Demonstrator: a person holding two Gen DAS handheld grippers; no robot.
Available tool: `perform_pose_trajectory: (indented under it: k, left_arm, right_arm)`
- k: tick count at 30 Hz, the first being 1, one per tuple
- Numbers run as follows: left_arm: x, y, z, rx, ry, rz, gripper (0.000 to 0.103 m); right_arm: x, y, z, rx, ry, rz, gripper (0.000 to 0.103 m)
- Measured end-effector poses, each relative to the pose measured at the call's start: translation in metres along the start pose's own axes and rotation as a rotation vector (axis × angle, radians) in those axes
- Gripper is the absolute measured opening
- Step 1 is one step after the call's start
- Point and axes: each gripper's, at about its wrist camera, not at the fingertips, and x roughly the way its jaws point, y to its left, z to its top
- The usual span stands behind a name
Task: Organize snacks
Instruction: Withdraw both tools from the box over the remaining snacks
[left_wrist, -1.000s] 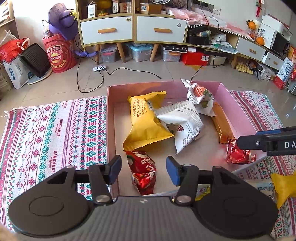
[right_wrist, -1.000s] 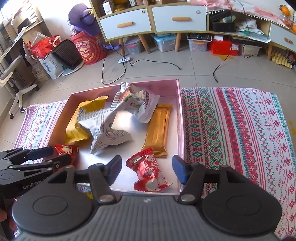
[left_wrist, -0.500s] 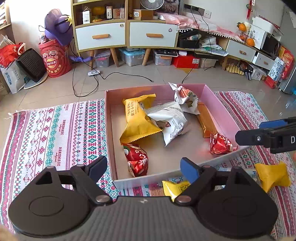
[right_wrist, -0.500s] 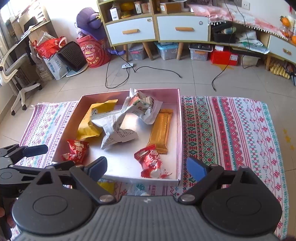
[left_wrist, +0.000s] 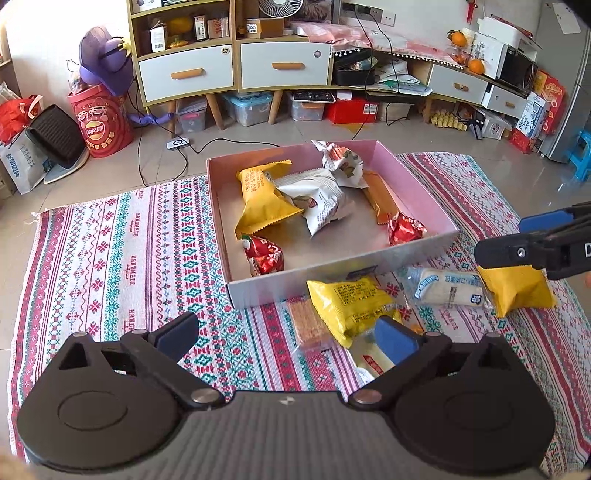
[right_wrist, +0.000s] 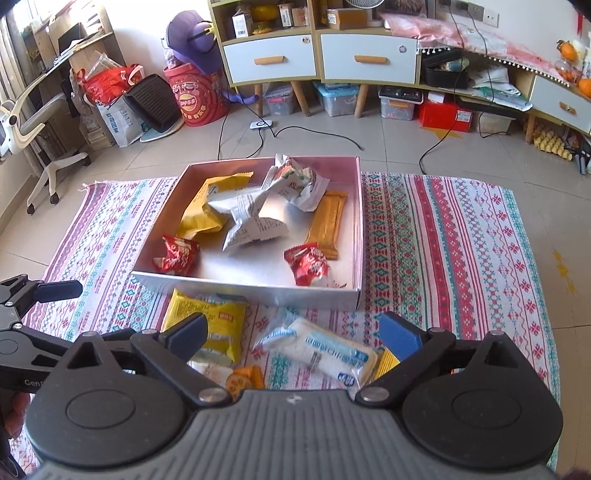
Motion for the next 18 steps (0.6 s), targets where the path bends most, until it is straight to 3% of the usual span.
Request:
perform_pose_trajectory:
  k: [18]
  left_arm:
    - [-0.014, -0.004, -0.068, 0.109, 0.042, -0.133, 0.103]
  right_arm:
    - [0.003, 0.020, -0.068, -0.031, 0.054, 0.102, 0.100]
